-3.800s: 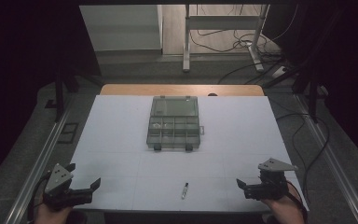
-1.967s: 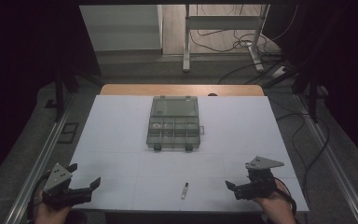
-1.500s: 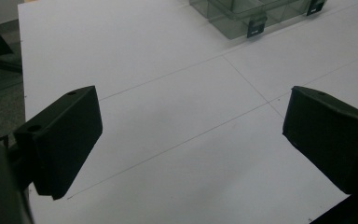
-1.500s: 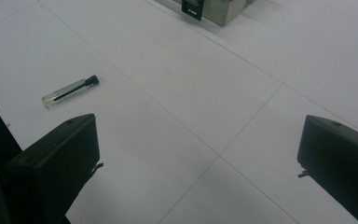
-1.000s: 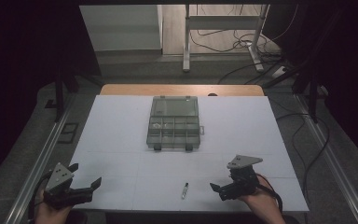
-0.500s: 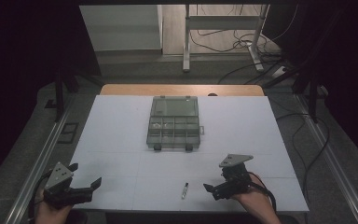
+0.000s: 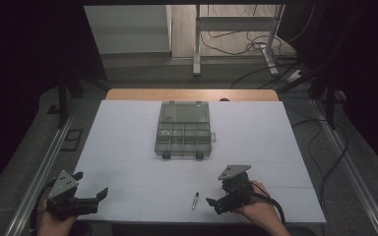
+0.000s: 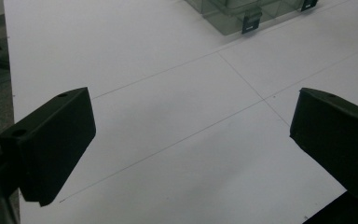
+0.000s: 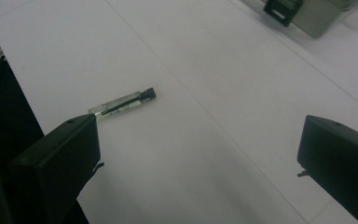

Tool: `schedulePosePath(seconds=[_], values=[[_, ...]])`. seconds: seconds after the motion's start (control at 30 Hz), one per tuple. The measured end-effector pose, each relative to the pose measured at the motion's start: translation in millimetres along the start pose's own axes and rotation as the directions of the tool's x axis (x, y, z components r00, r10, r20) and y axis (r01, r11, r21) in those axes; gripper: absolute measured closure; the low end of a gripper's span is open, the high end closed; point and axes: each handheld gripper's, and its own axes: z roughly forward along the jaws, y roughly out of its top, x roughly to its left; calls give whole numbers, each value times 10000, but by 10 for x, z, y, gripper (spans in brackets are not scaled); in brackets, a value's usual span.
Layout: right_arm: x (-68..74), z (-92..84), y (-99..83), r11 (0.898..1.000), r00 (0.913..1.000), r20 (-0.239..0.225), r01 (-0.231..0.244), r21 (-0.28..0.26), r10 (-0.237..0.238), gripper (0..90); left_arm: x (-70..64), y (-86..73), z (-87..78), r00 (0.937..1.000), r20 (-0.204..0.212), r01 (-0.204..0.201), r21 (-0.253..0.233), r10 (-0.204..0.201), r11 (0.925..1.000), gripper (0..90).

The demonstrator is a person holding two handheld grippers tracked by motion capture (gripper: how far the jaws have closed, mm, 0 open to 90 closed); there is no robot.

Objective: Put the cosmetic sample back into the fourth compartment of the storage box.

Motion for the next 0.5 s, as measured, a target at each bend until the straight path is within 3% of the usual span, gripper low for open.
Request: schedulePosePath(seconds=[0.03,0.33,0.5], values=[[29,39,15,9997,9998,-36,208,103,-207,0,-1,1,2,10000,2,-6,12,6,10000,10],[116,195,84,9969,9969,-528,617,496,-591,0,0,3,7,10000,24,-2,30,2,10000,13],[149,247,129,9971,9958,-776,531,553,-487,0,1,4,8,10000,23,-3,22,3,10000,13]])
